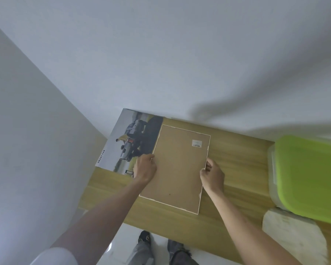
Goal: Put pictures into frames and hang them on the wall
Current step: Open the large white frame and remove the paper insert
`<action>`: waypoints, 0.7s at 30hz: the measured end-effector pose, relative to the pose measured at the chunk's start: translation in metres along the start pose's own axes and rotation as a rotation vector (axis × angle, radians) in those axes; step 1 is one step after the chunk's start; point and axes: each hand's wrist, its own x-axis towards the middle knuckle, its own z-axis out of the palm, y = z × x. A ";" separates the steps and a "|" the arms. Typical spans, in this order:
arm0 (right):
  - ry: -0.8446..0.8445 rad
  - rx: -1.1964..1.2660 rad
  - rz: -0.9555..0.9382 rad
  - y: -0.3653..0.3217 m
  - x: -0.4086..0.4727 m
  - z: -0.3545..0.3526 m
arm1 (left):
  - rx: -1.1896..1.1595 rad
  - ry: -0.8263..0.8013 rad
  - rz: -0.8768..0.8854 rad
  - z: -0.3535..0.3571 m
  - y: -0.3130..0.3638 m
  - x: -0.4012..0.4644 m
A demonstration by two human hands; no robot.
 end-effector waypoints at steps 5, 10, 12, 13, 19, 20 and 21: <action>0.029 -0.205 -0.094 0.007 -0.020 -0.001 | 0.204 -0.045 0.057 0.005 -0.001 -0.011; 0.047 -0.353 -0.101 0.014 -0.031 0.011 | 0.263 -0.064 0.122 0.007 -0.009 -0.011; 0.066 -0.376 -0.043 0.007 -0.036 0.020 | 0.267 -0.068 0.133 0.008 -0.011 -0.010; 0.075 -0.369 -0.009 0.002 -0.038 0.025 | 0.270 -0.072 0.134 0.007 -0.011 -0.010; 0.147 -0.118 0.179 -0.007 -0.033 0.028 | 0.293 -0.108 0.158 0.004 -0.017 -0.003; 0.148 -0.092 0.195 -0.007 -0.031 0.026 | 0.288 -0.110 0.160 0.004 -0.018 -0.003; 0.147 -0.065 0.210 -0.007 -0.030 0.024 | 0.278 -0.109 0.161 0.004 -0.019 -0.003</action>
